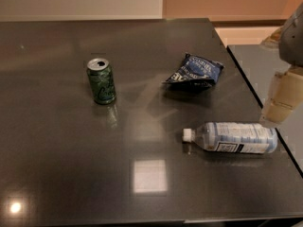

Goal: Pick blue plastic bottle

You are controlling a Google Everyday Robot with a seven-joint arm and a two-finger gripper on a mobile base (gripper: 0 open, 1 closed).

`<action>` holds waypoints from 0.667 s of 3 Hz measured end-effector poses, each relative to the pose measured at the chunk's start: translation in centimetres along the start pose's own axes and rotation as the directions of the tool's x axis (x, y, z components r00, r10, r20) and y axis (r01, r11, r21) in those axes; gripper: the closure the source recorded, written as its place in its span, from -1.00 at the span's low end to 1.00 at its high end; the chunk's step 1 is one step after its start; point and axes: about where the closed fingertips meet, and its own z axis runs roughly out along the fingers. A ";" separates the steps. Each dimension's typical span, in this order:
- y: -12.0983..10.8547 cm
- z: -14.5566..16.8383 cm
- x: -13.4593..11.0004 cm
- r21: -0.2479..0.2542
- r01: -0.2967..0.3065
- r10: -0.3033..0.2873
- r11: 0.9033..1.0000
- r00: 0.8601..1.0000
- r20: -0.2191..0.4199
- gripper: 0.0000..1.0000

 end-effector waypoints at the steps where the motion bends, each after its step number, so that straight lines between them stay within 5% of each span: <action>1: 0.0 0.0 0.0 0.000 0.000 0.000 1.000 1.000 0.000 -1.00; 2: 0.0 0.5 -0.4 -0.012 0.022 -0.022 1.000 1.000 -0.008 -1.00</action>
Offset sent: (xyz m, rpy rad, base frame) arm 0.0041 0.0080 -0.0159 -0.0262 0.0491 0.0502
